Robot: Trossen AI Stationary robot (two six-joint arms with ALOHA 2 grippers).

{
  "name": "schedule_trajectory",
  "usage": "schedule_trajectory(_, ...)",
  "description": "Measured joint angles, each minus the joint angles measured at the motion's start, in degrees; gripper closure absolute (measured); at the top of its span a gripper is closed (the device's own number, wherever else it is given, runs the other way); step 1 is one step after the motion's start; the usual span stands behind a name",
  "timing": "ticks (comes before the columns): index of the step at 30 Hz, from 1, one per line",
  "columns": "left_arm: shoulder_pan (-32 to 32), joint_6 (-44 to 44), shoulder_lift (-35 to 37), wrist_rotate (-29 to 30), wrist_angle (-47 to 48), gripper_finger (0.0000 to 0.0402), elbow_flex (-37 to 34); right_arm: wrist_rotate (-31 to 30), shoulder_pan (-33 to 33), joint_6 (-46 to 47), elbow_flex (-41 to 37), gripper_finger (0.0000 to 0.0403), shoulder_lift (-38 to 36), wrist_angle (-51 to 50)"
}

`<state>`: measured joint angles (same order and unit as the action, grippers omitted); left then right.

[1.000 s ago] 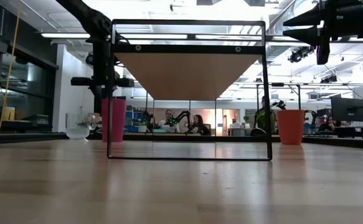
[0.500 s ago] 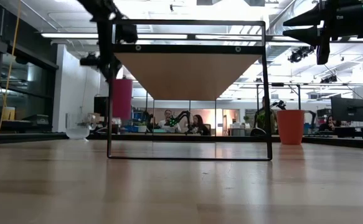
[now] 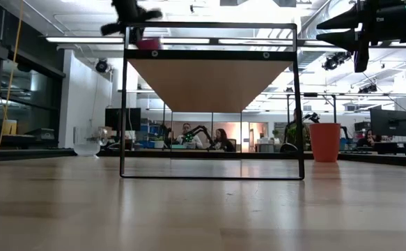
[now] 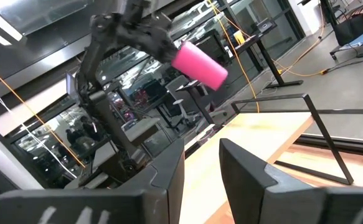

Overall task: Stack small to large cups/mugs on shelf
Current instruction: Put the pink cup on the shelf

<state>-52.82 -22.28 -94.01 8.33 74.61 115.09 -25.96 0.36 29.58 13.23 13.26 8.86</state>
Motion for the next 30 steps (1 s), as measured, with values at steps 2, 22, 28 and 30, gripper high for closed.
schedule_trajectory(2,3.1,0.4,1.9,-2.4,-3.2,0.0401,-0.2,0.0,0.0,0.0,0.0,0.0310,0.0,0.0)
schedule_trajectory(22,31.8,-5.7,38.4,-4.4,-60.1,0.0401,-52.9,0.0,0.0,0.0,0.0,0.0310,0.0,0.8)
schedule_trajectory(28,36.5,-6.6,48.3,-7.3,-81.1,0.0401,-72.2,4.2,0.0,-8.0,0.1,0.0310,1.7,10.2)
schedule_trajectory(30,37.3,-7.3,50.4,-9.0,-86.5,0.0401,-77.2,5.3,0.0,-9.2,1.6,0.0310,3.6,9.8)
